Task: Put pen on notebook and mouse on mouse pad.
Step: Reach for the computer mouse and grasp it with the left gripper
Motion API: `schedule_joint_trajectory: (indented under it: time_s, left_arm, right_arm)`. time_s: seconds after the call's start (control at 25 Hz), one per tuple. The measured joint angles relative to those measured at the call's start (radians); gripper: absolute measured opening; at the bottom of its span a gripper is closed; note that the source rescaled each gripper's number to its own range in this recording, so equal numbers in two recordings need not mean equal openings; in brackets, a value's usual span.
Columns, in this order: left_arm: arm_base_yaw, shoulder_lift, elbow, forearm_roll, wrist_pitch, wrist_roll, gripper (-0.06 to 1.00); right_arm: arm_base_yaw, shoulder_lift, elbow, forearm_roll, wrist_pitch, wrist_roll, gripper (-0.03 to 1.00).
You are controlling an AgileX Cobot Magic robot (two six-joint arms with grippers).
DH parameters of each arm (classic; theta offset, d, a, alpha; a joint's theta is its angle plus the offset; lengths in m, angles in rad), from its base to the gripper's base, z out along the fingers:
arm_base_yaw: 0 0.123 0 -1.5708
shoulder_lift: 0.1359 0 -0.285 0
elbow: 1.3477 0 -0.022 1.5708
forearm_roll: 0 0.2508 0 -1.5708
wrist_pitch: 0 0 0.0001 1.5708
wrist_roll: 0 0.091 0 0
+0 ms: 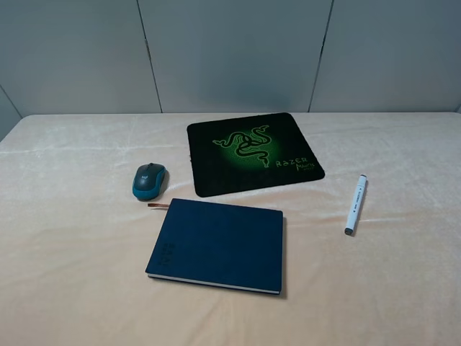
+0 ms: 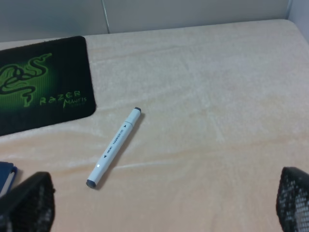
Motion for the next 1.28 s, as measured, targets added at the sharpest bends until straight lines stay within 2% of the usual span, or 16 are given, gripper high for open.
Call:
schedule_joint_trajectory:
  time_s: [1.12, 1.28]
  left_arm:
    - [0.000, 0.000, 0.000, 0.000, 0.000, 0.000, 1.00]
    - [0.000, 0.014, -0.021, 0.000, 0.013, -0.034, 1.00]
  right_arm:
    - [0.000, 0.000, 0.000, 0.000, 0.000, 0.000, 1.00]
    - [0.000, 0.000, 0.000, 0.000, 0.000, 0.000, 1.00]
